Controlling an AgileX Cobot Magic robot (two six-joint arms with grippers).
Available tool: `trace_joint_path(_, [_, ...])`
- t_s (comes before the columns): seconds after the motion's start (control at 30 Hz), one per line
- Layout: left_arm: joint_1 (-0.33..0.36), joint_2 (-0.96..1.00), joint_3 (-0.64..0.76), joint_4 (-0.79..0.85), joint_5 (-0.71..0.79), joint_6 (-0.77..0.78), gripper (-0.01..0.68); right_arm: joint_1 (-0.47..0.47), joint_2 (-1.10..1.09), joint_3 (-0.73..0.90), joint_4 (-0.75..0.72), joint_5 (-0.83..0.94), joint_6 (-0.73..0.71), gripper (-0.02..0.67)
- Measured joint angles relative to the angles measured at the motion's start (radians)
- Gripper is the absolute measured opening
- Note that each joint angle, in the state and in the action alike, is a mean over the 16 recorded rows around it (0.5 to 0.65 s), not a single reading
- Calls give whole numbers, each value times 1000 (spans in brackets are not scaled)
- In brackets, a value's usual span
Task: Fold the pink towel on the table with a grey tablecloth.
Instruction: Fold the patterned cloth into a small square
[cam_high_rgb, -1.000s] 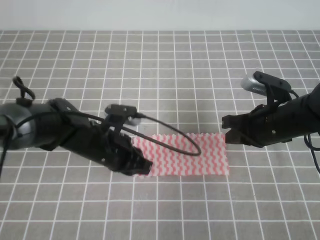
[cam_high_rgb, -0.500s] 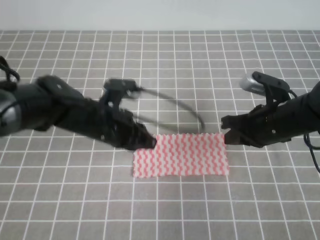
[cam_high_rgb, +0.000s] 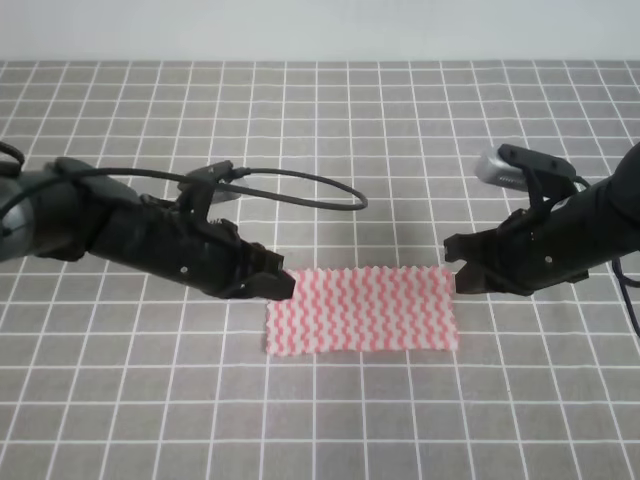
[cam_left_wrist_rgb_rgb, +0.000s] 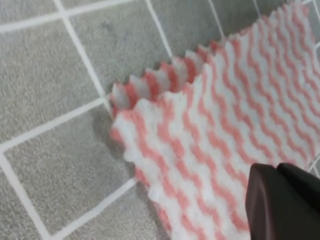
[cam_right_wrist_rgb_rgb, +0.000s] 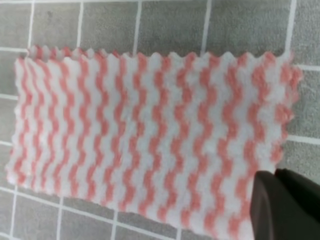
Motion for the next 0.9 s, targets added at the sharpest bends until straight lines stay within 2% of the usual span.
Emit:
trace_joint_path(0.23, [-1, 42, -1, -2, -6, 5, -3, 0, 8, 0, -27, -3, 20, 13])
trace_joint_path(0.7, [-1, 67, -1, 39, -45, -7, -3, 0, 57, 0, -21, -32, 80, 196])
trace_joint_path(0.9, [-1, 66, -1, 55, -48, -15, -3, 0, 99, -1, -9, -46, 90, 209])
